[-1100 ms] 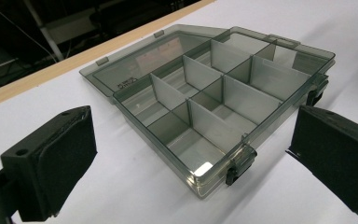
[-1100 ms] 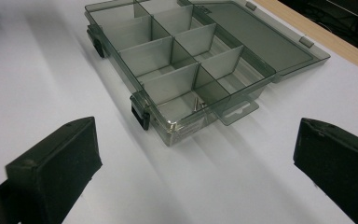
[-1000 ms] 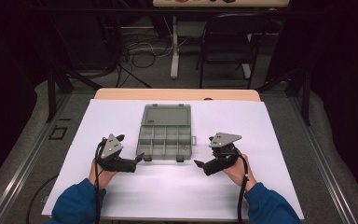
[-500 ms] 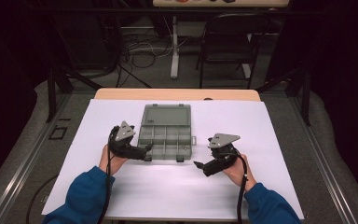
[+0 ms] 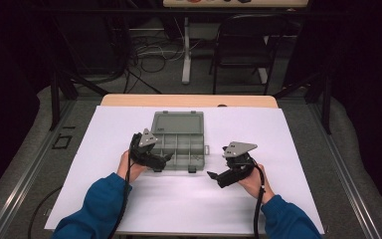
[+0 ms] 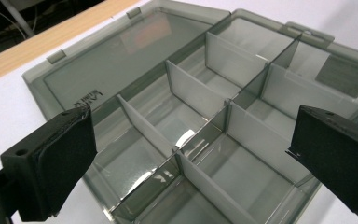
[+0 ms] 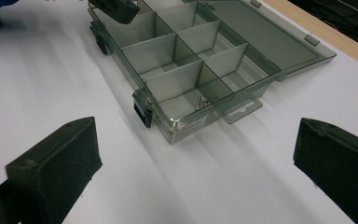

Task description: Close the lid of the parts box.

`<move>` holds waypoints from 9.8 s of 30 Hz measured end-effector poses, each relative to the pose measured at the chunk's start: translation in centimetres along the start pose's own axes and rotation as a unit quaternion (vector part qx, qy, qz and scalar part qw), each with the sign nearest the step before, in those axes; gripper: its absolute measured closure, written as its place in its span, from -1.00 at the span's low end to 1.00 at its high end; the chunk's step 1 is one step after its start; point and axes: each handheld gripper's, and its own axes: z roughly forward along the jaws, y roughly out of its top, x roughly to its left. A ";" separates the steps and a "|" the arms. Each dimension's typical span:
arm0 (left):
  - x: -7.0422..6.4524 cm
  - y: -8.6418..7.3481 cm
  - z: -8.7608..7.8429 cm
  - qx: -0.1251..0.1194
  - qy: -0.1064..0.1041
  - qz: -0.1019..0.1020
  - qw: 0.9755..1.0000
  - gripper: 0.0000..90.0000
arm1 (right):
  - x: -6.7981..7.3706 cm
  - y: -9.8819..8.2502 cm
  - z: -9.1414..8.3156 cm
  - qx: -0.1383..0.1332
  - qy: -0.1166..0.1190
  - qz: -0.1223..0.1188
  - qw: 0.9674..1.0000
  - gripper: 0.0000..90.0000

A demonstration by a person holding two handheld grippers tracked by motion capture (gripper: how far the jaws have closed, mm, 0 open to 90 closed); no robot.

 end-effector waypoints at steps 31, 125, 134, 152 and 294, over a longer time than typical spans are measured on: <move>0.5 -1.1 1.7 0.038 0.003 -0.023 0.999 0.15 | -0.2 -0.3 0.9 0.011 -0.015 0.014 1.000 -0.88; 0.5 -1.3 1.6 0.033 0.006 -0.020 0.999 0.21 | -10.4 4.1 13.5 0.174 -0.071 0.041 0.981 1.00; 0.5 -1.3 1.6 0.033 0.004 -0.018 0.999 0.23 | -10.4 3.9 14.1 0.177 -0.069 0.033 0.981 1.00; 0.4 -1.3 1.6 0.033 0.008 -0.012 0.999 0.26 | -10.5 3.5 14.2 0.152 -0.077 0.061 0.983 1.00; 9.0 3.6 -2.0 -0.068 0.062 -0.071 0.993 -0.55 | -10.1 4.9 10.0 -0.021 -0.105 -0.023 0.994 1.00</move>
